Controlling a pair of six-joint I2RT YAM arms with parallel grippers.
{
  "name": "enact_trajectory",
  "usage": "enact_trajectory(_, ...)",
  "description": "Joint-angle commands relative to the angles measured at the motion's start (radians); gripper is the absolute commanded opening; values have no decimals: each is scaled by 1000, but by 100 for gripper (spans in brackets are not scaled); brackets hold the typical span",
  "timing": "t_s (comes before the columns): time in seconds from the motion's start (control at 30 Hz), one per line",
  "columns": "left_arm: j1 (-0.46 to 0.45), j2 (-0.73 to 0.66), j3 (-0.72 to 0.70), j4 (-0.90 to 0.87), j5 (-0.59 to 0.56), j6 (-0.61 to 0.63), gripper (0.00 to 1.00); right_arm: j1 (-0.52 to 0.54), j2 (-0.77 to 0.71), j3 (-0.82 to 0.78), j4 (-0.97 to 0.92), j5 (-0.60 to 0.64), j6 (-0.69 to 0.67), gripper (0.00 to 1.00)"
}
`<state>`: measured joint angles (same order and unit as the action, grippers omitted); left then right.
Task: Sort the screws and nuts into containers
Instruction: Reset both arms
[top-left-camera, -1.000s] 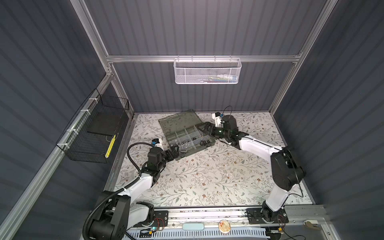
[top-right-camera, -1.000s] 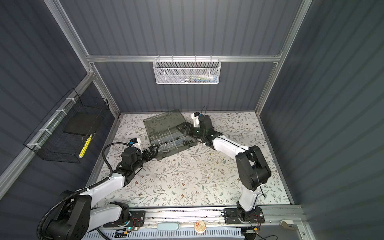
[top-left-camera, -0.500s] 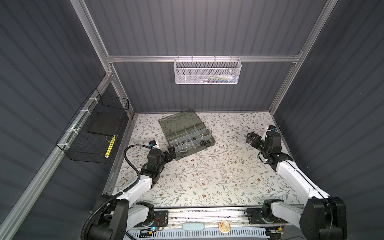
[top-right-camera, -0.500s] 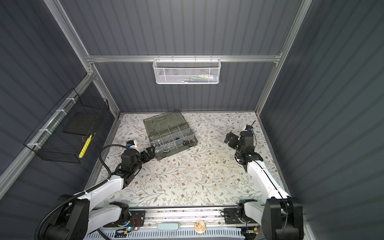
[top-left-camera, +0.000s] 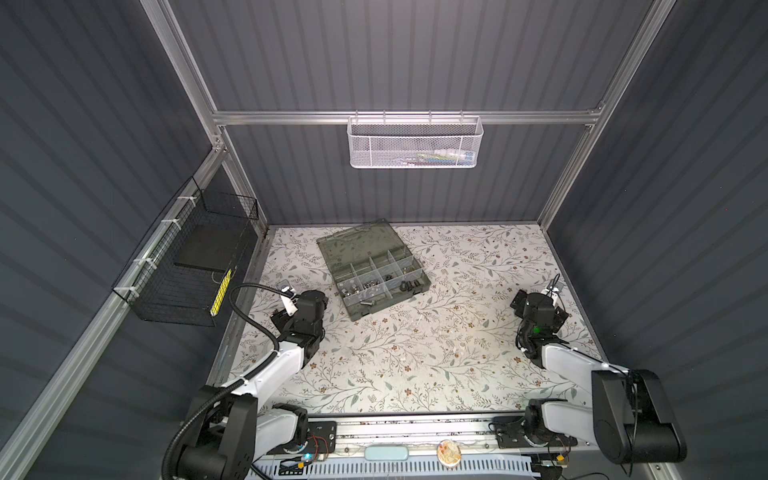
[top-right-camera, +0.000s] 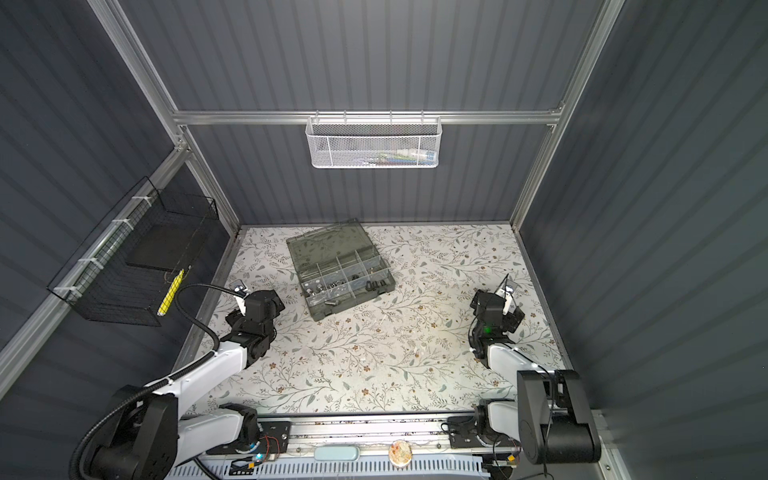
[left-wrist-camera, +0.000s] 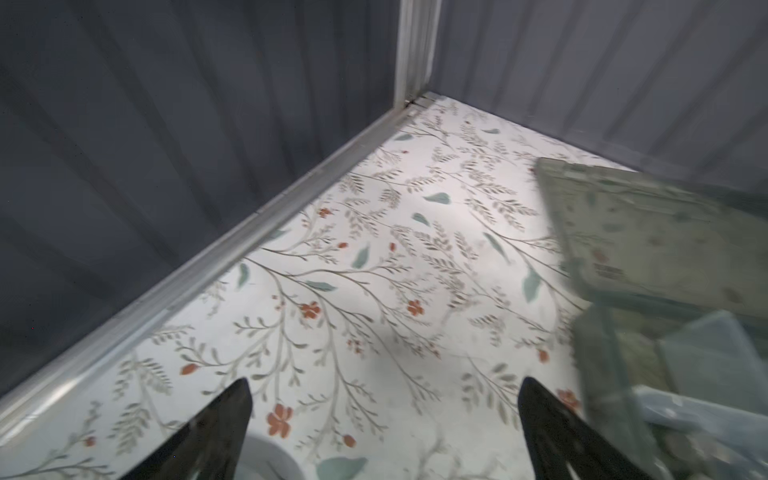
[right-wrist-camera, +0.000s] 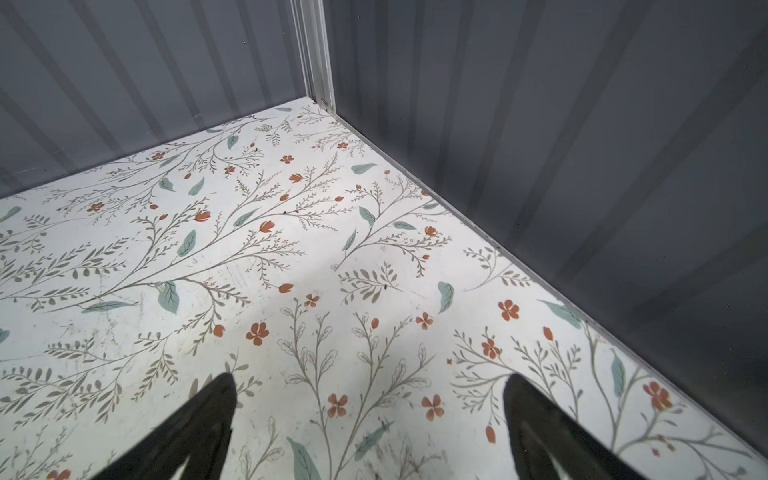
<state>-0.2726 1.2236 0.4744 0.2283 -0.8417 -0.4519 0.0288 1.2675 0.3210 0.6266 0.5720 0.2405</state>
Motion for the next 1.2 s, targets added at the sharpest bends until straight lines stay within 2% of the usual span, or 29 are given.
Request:
enact_trajectory(0.0,7,103,-22,178,-219,149,100,22,48,-36,294,12,-105,99)
enact_trajectory(0.1,7,226,-8,361,-247,275,100,47,113,-86,491,13,-165,99)
enact_trajectory(0.2,7,345,3,543,-231,372,100,63,110,-57,431,29,-172,99)
enact_trajectory(0.3,9,423,70,493,-219,393,100,68,124,-45,430,38,-181,99)
enact_trajectory(0.37,9,422,74,486,-126,376,100,71,125,-42,425,40,-182,99)
enact_trajectory(0.4,12,430,26,623,-23,421,100,71,126,-39,419,41,-184,99)
enact_trajectory(0.47,11,493,11,749,6,494,100,78,131,-30,413,49,-192,99)
enact_trajectory(0.53,10,488,68,585,50,471,100,93,145,-19,412,63,-213,99)
enact_trajectory(0.7,26,511,114,529,105,481,100,123,171,-10,442,93,-253,99)
enact_trajectory(0.83,89,508,158,423,226,435,100,120,164,-20,456,92,-250,99)
enact_trajectory(1.07,92,476,75,541,237,429,100,100,139,-123,614,93,-217,99)
enact_trajectory(1.17,100,459,4,653,314,446,100,97,145,-175,720,104,-208,99)
